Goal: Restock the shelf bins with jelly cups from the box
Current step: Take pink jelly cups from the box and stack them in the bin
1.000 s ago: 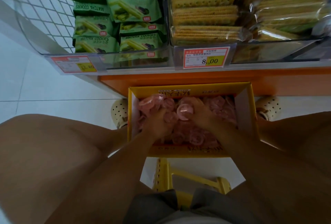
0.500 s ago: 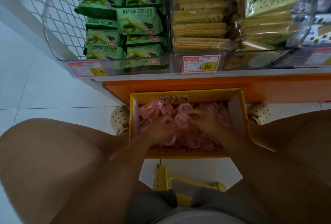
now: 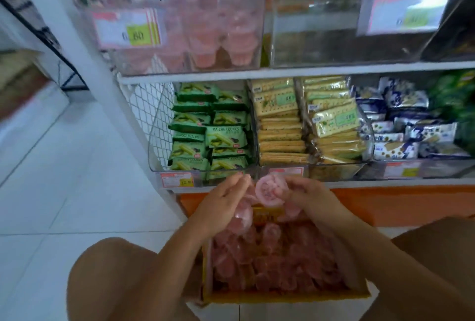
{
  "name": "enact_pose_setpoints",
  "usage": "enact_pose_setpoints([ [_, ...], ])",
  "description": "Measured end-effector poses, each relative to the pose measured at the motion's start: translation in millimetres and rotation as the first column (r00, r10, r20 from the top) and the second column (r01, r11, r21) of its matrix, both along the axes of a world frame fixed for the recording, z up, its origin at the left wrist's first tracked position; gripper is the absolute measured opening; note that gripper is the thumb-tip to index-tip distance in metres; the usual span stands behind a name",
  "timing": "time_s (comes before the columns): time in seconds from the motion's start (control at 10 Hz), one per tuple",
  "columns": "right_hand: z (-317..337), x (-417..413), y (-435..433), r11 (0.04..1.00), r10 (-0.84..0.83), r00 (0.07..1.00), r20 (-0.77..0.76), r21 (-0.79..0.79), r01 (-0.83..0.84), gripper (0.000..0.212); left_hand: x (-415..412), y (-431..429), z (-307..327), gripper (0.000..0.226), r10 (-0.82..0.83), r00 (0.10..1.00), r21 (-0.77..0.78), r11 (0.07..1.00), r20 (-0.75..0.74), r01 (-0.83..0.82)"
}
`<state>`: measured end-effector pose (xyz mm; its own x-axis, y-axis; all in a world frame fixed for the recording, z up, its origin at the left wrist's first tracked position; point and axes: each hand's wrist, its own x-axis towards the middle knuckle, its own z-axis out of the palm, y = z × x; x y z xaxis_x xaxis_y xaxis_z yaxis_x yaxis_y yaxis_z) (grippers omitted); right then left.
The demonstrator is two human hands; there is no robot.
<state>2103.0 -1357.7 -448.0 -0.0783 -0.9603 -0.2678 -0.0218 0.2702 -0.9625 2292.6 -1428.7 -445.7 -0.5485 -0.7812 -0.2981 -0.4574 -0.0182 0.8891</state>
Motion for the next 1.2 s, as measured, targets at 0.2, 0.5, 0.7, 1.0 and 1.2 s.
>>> enact_pose_setpoints([
  [0.2, 114.7, 6.9, -19.2, 0.981, 0.01, 0.997, -0.072, -0.192, -0.024, 0.03, 13.1, -14.0, 108.4, 0.019, -0.071, 0.995, -0.17, 0.984, -0.069, 0.059],
  [0.5, 268.1, 17.0, -89.9, 0.85, -0.081, 0.924, -0.373, -0.51, -0.131, 0.024, 40.1, -62.2, 217.8, 0.025, 0.025, 0.985, -0.483, 0.869, -0.172, -0.107],
  [0.7, 334.8, 31.1, -206.1, 0.821, -0.008, 0.619, -0.786, -0.358, -0.444, 0.011, 78.5, -103.8, 239.0, 0.029, 0.296, 0.948, -0.687, 0.665, -0.117, -0.293],
  [1.0, 311.4, 70.9, -371.0, 0.971, 0.133, 0.577, -0.806, -0.01, -0.238, 0.031, 96.9, -124.7, 239.6, 0.025, 0.418, 0.909, -0.765, 0.589, 0.014, -0.259],
  [1.2, 278.0, 80.4, -408.0, 0.944, 0.309, 0.555, -0.772, 0.179, -0.276, 0.026, 126.4, -195.8, 169.8, 0.101, 0.464, 0.877, -0.519, 0.723, -0.124, -0.456],
])
